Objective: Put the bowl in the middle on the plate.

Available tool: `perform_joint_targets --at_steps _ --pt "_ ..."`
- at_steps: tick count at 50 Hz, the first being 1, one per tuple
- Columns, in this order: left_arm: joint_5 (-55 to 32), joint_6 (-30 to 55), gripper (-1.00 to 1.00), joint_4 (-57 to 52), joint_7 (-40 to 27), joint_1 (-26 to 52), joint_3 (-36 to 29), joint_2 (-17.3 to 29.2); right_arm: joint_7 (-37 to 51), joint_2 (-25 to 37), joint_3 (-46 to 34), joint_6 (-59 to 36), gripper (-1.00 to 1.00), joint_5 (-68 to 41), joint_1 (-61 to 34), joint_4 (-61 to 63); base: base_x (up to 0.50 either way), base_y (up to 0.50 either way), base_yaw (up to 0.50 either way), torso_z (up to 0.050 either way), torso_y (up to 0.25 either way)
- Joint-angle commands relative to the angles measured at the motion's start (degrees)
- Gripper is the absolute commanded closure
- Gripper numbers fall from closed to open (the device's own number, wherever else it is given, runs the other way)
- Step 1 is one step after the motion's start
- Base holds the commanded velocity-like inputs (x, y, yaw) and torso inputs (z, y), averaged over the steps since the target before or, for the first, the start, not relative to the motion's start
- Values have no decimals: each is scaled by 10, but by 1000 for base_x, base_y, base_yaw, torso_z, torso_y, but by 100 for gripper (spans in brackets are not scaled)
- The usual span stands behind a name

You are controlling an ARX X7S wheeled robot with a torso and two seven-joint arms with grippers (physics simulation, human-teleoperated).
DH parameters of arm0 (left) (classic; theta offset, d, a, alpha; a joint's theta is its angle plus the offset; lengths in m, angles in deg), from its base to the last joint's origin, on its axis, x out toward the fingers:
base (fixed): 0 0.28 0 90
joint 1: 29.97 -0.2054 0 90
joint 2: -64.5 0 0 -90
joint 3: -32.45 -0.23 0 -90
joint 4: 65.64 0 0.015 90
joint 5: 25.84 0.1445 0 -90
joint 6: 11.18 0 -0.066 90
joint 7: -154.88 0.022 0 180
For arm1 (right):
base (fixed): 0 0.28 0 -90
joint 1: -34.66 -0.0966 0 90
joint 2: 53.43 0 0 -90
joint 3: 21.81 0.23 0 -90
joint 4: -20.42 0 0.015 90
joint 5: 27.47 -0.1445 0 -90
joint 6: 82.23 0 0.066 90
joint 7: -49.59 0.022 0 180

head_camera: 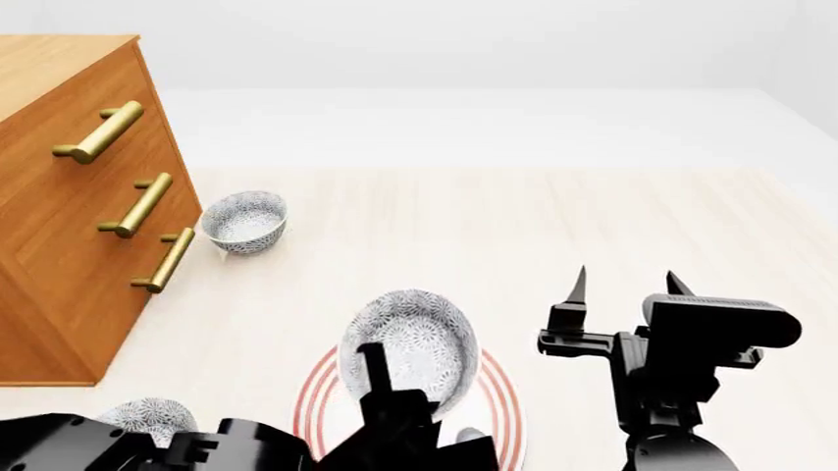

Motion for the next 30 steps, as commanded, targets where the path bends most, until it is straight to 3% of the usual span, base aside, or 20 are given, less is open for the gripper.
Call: perform_joint_targets --at_steps 1,30 --pt "-17 -2 100 23 30 11 8 -8 3 2 2 4 -100 -3 3 0 0 0 0 0 0" --pt "23 -74 100 94 95 3 -28 1 10 7 -1 3 -100 -9 3 4 0 0 0 0 0"
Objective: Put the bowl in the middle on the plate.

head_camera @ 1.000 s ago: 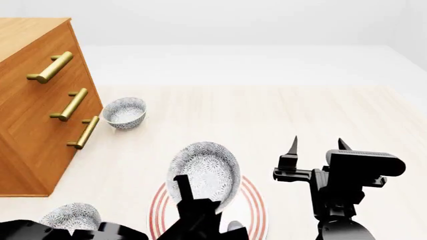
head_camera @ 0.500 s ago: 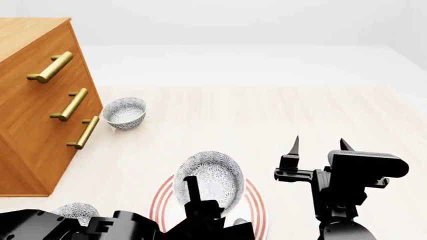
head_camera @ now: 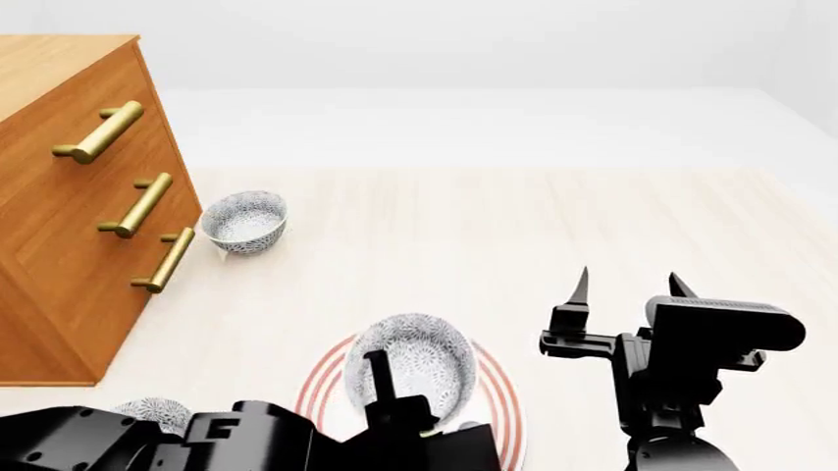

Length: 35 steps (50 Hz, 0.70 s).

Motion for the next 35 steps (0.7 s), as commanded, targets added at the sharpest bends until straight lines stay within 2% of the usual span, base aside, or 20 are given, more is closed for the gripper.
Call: perform_joint_targets --at_steps 1,28,29,35 --pt "31 -27 100 29 20 -3 -12 3 3 3 -1 -2 -100 -2 -1 3 0 0 0 0 0" --pt "22 -29 100 40 28 -2 -16 3 10 7 -5 -3 -100 -7 -3 3 0 0 0 0 0" --pt "21 -27 -100 37 25 -2 -16 3 10 7 -5 -3 -100 -7 -3 3 0 0 0 0 0" --pt "15 -23 -100 35 23 1 -12 5 11 7 -8 1 -100 -7 -2 -1 0 0 0 0 0"
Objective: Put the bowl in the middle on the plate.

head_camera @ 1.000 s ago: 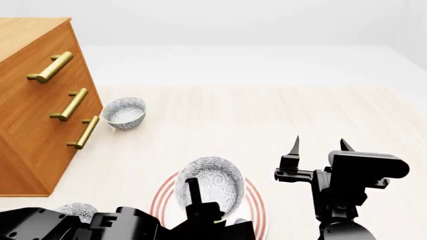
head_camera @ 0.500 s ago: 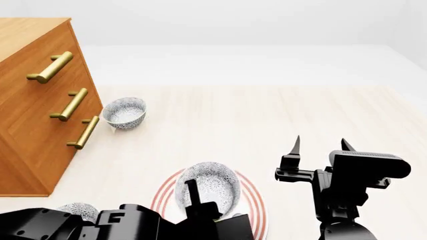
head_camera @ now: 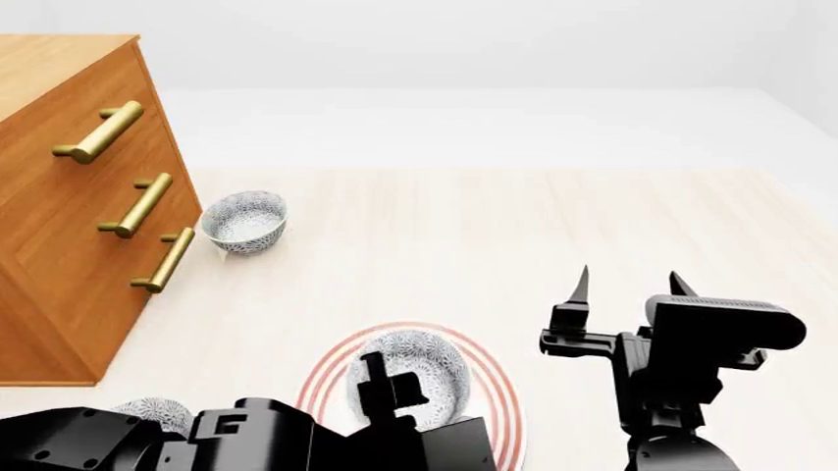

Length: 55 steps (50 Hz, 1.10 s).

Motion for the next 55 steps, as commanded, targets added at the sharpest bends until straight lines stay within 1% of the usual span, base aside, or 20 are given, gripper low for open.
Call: perform_joint_targets --at_steps 1,11,17,18,23,24,27,31,34,39,40,44,46,47,48,49,52,55 --pt "-2 7 -100 -2 -7 5 7 1 2 1 -3 2 -100 -2 0 -2 0 0 0 0 0" --pt "-19 16 -100 -17 -14 13 18 4 4 3 -3 2 -100 -4 0 -1 0 0 0 0 0" --pt "-130 57 -100 -64 -36 35 84 13 6 5 -3 -3 -100 -6 -2 5 0 0 0 0 0" --pt "-161 68 -100 -71 -46 43 100 15 6 5 -3 -3 -100 -7 -2 5 0 0 0 0 0" --pt "-249 88 -100 -87 -84 68 138 21 7 5 -4 -4 -100 -8 -3 6 0 0 0 0 0" --pt "-281 91 -100 -90 -103 78 151 24 7 6 -4 -6 -100 -8 -5 7 0 0 0 0 0" --pt "-330 89 -100 -100 -128 92 165 30 8 6 -6 -8 -100 -9 -7 9 0 0 0 0 0" --pt "-347 85 -100 -108 -143 99 170 37 8 6 -9 -10 -100 -10 -9 9 0 0 0 0 0" --pt "-377 76 -100 -118 -160 111 182 47 10 9 -9 -17 -100 -11 -11 17 0 0 0 0 0" --pt "-432 49 -100 -138 -175 132 212 71 11 9 -8 -19 -100 -14 -13 17 0 0 0 0 0" --pt "-463 30 -100 -145 -177 141 229 85 11 10 -8 -20 -100 -14 -13 17 0 0 0 0 0" --pt "-515 -14 -100 -152 -169 159 275 120 12 11 -7 -18 -100 -14 -11 18 0 0 0 0 0" --pt "-519 -48 -100 -156 -152 160 322 151 12 11 -6 -16 -100 -15 -11 15 0 0 0 0 0" --pt "-519 -48 -100 -156 -152 160 322 152 12 11 -6 -15 -100 -15 -11 15 0 0 0 0 0" --pt "-496 -77 -100 -162 -148 152 358 172 13 10 -8 -16 -100 -14 -12 14 0 0 0 0 0" --pt "-510 -95 -100 -152 -156 151 370 184 13 10 -10 -17 -100 -14 -13 14 0 0 0 0 0" --pt "-514 -142 -100 -146 -177 140 407 208 14 11 -12 -19 -100 -13 -14 15 0 0 0 0 0" --pt "-512 -150 -100 -146 -187 137 411 213 15 11 -12 -19 -100 -14 -15 15 0 0 0 0 0"
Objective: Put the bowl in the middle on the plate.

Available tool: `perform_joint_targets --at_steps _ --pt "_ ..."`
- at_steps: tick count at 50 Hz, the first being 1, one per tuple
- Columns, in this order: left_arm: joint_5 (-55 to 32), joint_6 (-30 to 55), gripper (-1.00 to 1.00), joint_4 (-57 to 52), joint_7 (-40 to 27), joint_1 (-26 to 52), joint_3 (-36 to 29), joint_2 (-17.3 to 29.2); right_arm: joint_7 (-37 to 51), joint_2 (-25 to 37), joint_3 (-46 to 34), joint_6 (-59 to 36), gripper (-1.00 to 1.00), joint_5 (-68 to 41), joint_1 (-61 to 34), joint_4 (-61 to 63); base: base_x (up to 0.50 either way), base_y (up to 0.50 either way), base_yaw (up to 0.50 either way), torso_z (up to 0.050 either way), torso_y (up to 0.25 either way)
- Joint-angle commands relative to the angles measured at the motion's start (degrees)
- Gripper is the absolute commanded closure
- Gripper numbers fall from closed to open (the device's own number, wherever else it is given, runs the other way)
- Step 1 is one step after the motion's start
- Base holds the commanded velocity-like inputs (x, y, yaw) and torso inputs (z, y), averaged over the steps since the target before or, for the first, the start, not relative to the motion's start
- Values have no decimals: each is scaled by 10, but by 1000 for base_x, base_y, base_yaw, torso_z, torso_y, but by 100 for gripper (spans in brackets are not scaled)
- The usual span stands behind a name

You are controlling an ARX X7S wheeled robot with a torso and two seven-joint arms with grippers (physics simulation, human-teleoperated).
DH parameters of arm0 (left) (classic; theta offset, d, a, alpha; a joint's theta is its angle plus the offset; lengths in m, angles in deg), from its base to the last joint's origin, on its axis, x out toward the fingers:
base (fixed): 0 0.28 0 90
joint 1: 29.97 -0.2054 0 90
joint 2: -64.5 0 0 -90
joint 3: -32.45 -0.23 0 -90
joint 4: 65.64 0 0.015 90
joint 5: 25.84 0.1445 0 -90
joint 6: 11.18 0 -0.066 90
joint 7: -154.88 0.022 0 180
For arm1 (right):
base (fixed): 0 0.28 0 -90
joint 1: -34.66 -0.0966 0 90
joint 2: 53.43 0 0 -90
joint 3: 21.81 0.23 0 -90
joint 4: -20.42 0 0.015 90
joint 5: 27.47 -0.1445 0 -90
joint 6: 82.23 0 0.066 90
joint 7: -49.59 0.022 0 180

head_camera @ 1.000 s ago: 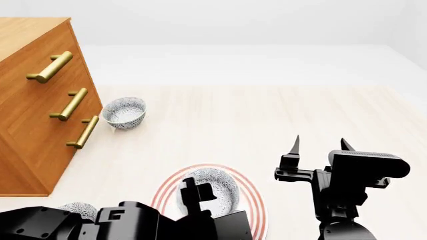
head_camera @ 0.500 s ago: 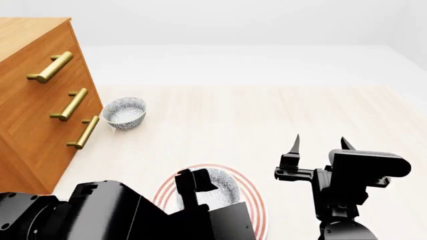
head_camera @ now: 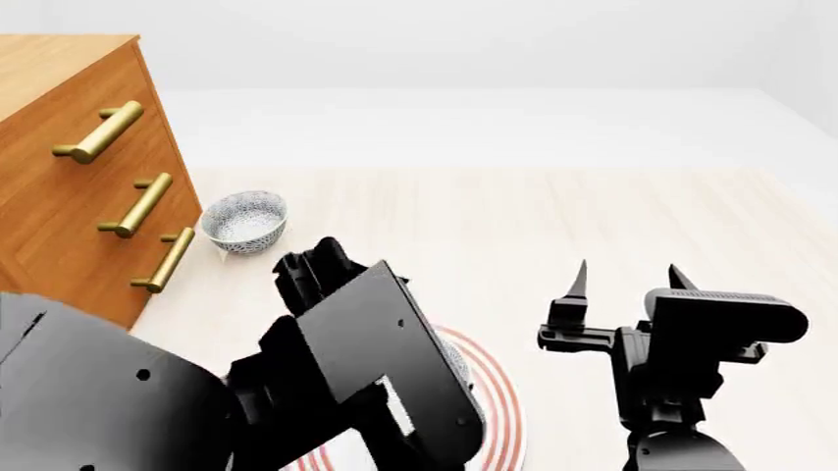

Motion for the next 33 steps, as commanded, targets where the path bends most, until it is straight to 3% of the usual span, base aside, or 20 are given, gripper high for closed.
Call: perform_joint_targets --at_steps 1,8,19,22,26,33 --pt "-57 -143 -100 -12 -53 -19 129 93 3 2 -5 -5 -100 0 -5 2 0 0 0 0 0" --pt "22 -213 -100 -42 -110 -90 170 117 5 4 -10 -12 -100 0 -11 7 0 0 0 0 0" --pt "42 -255 -100 -48 -103 -140 194 132 14 14 -11 -76 -100 -10 -53 61 0 0 0 0 0" --pt "42 -258 -100 -47 -105 -139 196 130 15 22 -10 -122 -100 -24 -83 103 0 0 0 0 0" --pt "64 -268 -100 -45 -119 -144 200 122 20 28 11 -262 -100 -66 -198 184 0 0 0 0 0" --pt "90 -262 -100 -31 -119 -140 191 106 31 21 9 -405 -100 -99 -335 241 0 0 0 0 0"
